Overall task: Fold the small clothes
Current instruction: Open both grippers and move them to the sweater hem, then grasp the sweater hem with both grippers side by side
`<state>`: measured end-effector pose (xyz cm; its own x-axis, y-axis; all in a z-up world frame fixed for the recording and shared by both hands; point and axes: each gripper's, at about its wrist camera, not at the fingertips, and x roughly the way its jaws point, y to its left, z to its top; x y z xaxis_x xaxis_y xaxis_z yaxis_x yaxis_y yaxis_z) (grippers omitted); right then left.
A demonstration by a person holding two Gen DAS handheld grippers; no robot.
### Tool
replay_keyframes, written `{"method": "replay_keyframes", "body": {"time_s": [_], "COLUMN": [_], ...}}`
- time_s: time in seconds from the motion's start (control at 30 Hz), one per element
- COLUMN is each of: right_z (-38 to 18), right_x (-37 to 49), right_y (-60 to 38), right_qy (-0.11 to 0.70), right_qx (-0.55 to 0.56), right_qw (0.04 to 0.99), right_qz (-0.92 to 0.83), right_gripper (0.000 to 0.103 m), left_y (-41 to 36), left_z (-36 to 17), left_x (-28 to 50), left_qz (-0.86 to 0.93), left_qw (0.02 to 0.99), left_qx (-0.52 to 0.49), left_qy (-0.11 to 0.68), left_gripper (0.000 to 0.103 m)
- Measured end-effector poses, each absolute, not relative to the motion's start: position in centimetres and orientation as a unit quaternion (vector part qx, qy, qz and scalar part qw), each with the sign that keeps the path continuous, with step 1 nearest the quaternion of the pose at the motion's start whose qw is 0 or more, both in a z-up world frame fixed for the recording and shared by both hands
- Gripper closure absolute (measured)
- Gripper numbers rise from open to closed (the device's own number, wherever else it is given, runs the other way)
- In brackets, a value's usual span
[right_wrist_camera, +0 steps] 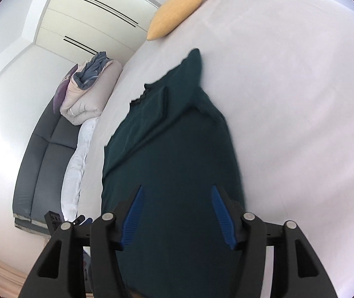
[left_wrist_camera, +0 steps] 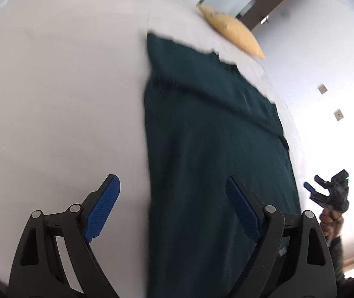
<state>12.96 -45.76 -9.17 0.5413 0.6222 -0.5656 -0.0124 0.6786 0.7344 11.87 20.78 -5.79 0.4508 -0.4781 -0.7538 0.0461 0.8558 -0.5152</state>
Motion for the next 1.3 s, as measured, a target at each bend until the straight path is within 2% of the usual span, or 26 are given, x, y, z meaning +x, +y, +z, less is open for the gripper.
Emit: {"method": "replay_keyframes", "body": {"time_s": [0.23,0.3,0.67,0.73,0.87,1.07,1.13,1.27,1.3], "right_z": [-11.4,-11.8,-12.8,-13.0,-13.1,-13.2,-13.1,-13.0,-13.0], "right_x": [7.7,6.9,6.0,5.8,5.6,5.5,5.5,5.4,5.3], "right_y": [-47.4,-47.9,-47.6,-47.8,-48.0,-48.0,-48.0,-48.0,-48.2], "right_qy": [0.454,0.456,0.463,0.462,0.462,0.46,0.46,0.462,0.462], "right_qx": [0.36,0.365,0.376,0.38,0.386,0.387,0.387,0.385,0.387], "right_qw": [0.792,0.79,0.78,0.778,0.776,0.776,0.776,0.775,0.774], "right_qz": [0.189,0.186,0.189,0.189,0.189,0.191,0.193,0.195,0.194], "right_gripper": [0.043,0.04,0.038,0.038,0.038,0.038,0.038,0.039,0.039], "left_y": [21.6,21.5,21.3,21.7,22.9,23.4,23.6,23.2,23.1], "left_z": [-7.9,-8.0,-10.0,-10.4,-11.1,-12.3,-12.6,-13.6,-13.9], "left_x": [6.0,4.8,2.3,2.7,3.1,3.4,3.5,3.6,3.6], "left_qz": [-0.159,-0.168,-0.21,-0.219,-0.228,-0.26,-0.265,-0.269,-0.27], "left_qw": [0.794,0.788,0.745,0.736,0.716,0.678,0.668,0.656,0.654], "left_qx": [-0.257,-0.26,-0.288,-0.314,-0.348,-0.386,-0.406,-0.419,-0.422], "left_qy": [0.527,0.532,0.563,0.559,0.56,0.569,0.565,0.567,0.567], "left_gripper": [0.016,0.016,0.017,0.018,0.03,0.031,0.037,0.072,0.073]}}
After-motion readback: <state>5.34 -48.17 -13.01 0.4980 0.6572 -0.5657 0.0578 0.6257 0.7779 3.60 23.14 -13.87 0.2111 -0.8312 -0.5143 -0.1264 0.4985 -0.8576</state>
